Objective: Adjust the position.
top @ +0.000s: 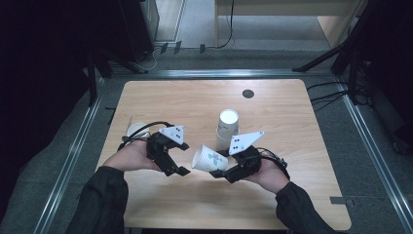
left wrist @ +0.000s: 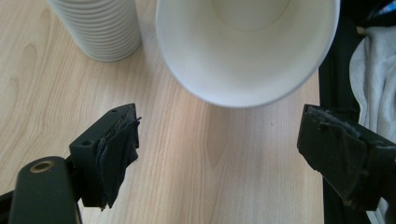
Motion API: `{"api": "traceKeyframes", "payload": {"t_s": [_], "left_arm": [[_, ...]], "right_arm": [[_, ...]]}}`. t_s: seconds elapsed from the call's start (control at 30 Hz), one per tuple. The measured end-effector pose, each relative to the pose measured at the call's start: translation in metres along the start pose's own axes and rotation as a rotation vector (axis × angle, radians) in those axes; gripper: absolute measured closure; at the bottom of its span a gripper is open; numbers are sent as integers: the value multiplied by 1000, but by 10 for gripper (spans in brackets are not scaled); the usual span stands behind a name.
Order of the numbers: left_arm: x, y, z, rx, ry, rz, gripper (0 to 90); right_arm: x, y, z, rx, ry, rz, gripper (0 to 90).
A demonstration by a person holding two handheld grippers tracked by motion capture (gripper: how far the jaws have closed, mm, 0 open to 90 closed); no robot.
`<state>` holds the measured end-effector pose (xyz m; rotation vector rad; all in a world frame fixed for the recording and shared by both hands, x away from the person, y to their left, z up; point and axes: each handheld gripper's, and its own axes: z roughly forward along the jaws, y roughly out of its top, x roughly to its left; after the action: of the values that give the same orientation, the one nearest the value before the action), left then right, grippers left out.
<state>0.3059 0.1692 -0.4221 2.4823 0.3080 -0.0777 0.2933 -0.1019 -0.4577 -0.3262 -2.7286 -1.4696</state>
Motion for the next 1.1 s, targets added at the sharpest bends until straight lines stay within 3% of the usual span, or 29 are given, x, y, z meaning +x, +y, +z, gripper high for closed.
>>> {"api": "traceKeyframes", "payload": {"t_s": [0.13, 0.23, 0.63, 0.9, 0.97, 1.1], "left_arm": [[2, -8, 0, -59, 16, -64, 131], [3, -7, 2, -68, 13, -92, 135], [-6, -8, 9, -129, 8, -107, 133], [-2, -7, 12, -221, -8, -143, 133], [-3, -6, 12, -237, -4, -130, 133], [-2, -4, 13, -276, -21, -144, 133]], "right_arm": [[-1, -1, -4, -6, -3, 10, 343], [-2, -2, -6, -14, -7, 8, 343], [-6, -6, -12, -54, 6, 39, 343], [-9, -6, -18, -89, 5, 59, 343], [-10, -6, -19, -97, 7, 67, 342], [-11, -6, -19, -111, 14, 71, 343]]}}
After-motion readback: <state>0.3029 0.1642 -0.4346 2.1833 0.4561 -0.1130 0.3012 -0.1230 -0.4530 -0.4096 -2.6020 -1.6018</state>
